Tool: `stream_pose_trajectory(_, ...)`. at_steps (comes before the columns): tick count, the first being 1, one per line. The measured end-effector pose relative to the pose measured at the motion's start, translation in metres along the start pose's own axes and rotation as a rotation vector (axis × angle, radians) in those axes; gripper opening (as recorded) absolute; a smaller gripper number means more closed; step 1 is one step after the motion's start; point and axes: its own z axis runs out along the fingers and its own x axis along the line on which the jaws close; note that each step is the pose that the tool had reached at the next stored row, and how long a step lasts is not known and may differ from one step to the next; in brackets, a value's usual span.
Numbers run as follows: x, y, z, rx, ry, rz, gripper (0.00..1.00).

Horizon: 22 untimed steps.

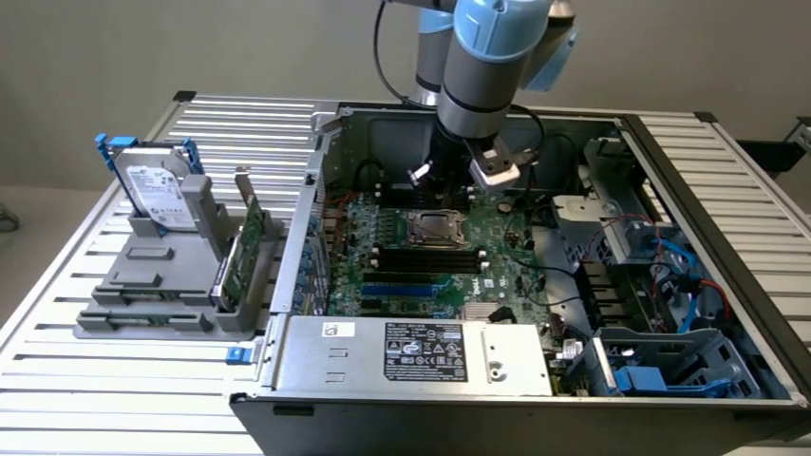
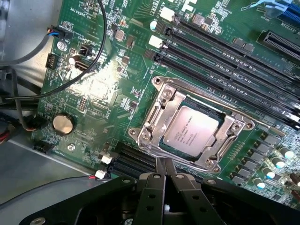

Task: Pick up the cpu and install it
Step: 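Install the first cpu locking lever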

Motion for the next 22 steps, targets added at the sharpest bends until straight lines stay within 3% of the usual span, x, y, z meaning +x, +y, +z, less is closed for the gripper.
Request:
stream_pose_trajectory(4, -0.003, 0.0035, -0.0087, 0.0101, 0.0045, 0.002, 0.11)
stream_pose_trajectory(10, -0.006, 0.0059, -0.0224, 0.0359, 0.0172, 0.004, 0.11)
stream_pose_trajectory(12, -0.007, 0.0068, -0.0264, 0.0419, 0.0204, 0.006, 0.11)
stream_pose_trajectory(16, -0.009, 0.0114, -0.0324, 0.0502, 0.0248, 0.008, 0.11)
stream_pose_trajectory(22, -0.012, 0.0175, -0.0342, 0.0506, 0.0257, 0.010, 0.11)
